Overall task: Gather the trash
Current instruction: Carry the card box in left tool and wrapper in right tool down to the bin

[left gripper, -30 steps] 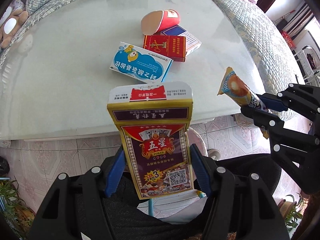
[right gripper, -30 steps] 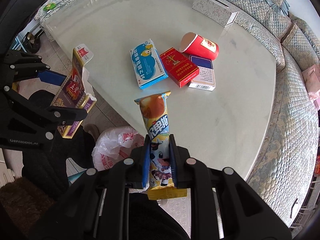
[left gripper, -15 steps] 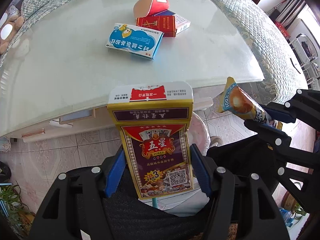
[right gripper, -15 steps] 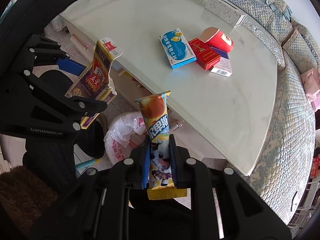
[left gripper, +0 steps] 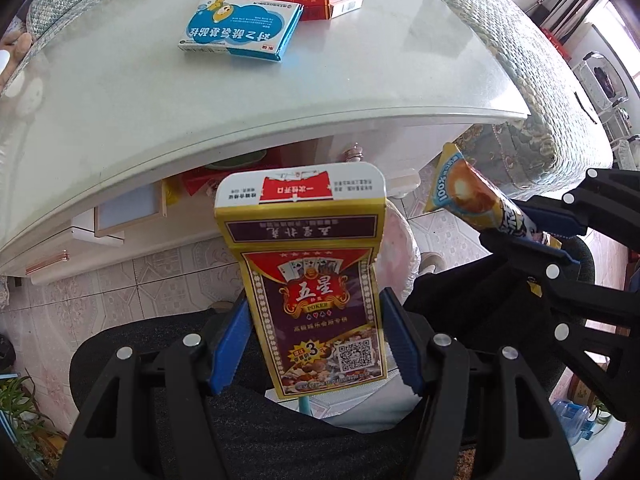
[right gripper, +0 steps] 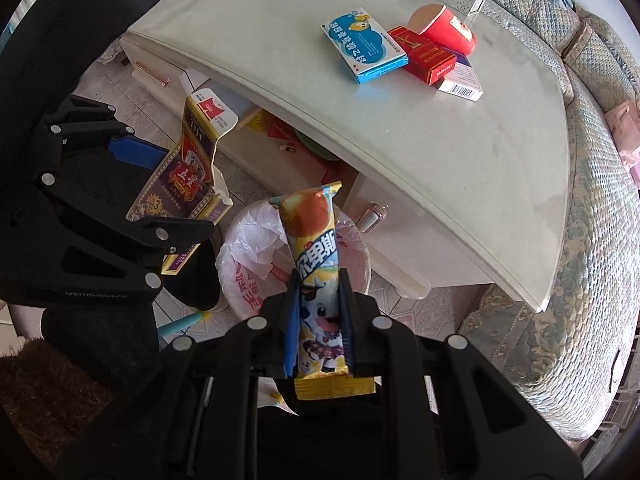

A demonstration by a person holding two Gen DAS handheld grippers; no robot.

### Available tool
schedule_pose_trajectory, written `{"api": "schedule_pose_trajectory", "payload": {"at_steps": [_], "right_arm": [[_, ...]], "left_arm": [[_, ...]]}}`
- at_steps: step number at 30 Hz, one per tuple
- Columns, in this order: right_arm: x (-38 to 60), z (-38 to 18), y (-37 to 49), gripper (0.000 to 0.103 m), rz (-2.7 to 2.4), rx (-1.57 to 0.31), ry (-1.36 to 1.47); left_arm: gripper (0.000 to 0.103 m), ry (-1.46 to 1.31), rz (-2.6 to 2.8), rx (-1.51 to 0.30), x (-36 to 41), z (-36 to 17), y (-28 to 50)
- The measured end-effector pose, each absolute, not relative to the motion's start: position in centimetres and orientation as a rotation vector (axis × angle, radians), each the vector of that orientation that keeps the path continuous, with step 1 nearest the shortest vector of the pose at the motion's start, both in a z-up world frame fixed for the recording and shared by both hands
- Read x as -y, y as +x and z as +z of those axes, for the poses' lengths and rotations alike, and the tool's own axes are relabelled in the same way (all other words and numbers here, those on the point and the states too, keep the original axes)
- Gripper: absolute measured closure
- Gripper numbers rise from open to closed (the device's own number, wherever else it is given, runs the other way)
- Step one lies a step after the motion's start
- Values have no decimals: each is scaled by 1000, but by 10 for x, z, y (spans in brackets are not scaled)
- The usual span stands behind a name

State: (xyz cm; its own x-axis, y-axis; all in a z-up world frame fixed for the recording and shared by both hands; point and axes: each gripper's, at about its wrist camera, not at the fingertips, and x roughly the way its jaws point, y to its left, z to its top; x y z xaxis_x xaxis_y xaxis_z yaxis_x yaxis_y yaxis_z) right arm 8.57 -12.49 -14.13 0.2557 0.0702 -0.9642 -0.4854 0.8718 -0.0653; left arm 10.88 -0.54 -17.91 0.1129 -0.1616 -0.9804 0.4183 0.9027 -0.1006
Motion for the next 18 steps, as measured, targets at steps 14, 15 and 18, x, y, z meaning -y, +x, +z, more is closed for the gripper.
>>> {"api": "schedule_pose_trajectory", "payload": {"at_steps": [14, 15, 18], "right_arm": [[124, -192, 90, 85, 378, -1302, -361], [124, -196, 90, 85, 376, -1304, -362], [125, -208, 93, 85, 371, -1316, -361]], "left_arm": [[41, 244, -436, -1444, 24, -233, 113], [41, 247, -432, -1447, 24, -238, 113], [41, 248, -429, -1464, 27, -253, 115]]}}
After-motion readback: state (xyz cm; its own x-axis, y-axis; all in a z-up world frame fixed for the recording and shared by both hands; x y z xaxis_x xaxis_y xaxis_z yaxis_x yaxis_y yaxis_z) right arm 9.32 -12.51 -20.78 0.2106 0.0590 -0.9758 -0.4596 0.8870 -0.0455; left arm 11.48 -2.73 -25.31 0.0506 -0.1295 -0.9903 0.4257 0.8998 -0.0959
